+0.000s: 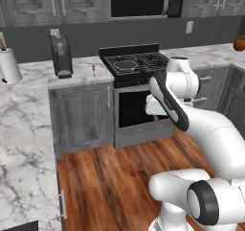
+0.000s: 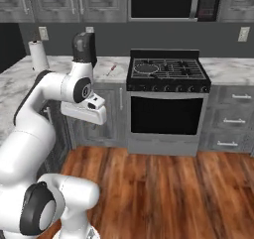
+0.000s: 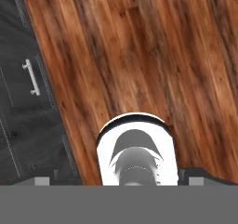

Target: Place the cold items (mango and lime) from the fridge in one tupperware on the dining counter. Place the warm items (hot dog and kebab skewer) in the stove area in another tupperware.

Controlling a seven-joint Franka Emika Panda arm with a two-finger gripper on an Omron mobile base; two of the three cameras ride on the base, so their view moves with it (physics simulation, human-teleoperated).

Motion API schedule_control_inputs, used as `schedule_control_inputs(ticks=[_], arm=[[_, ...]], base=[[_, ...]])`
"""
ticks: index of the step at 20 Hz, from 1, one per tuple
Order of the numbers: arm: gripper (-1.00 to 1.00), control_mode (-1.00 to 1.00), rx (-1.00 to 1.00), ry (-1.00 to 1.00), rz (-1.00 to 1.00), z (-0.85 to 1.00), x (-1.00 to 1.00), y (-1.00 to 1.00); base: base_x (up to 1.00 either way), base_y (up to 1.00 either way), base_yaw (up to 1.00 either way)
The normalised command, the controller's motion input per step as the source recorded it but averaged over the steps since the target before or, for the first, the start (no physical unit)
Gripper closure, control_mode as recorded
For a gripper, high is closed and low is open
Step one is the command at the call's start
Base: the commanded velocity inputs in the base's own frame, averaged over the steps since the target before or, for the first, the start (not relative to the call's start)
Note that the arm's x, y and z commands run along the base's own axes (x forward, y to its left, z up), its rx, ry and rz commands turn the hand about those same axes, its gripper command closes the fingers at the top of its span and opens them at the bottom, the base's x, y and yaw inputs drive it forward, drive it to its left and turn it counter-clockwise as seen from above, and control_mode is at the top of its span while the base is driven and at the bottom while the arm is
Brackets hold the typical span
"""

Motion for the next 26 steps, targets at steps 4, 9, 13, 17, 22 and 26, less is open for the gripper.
schedule_control_inputs(ticks=[4, 9, 13, 17, 22, 26], arm=[[-1.00, 1.00, 0.00, 0.00, 0.00, 0.00, 0.00, 0.00], [-1.00, 1.00, 0.00, 0.00, 0.00, 0.00, 0.00, 0.00], [-1.00, 1.00, 0.00, 0.00, 0.00, 0.00, 0.00, 0.00], [-1.00, 1.00, 0.00, 0.00, 0.00, 0.00, 0.00, 0.00], [-1.00, 1.00, 0.00, 0.00, 0.00, 0.00, 0.00, 0.00], [-1.00, 1.00, 0.00, 0.00, 0.00, 0.00, 0.00, 0.00]], base=[[1.00, 0.06, 0.00], [1.00, 0.00, 0.06], [1.00, 0.00, 0.15], [0.86, 0.00, 0.09], [0.56, 0.00, 0.02], [0.27, 0.00, 0.00]])
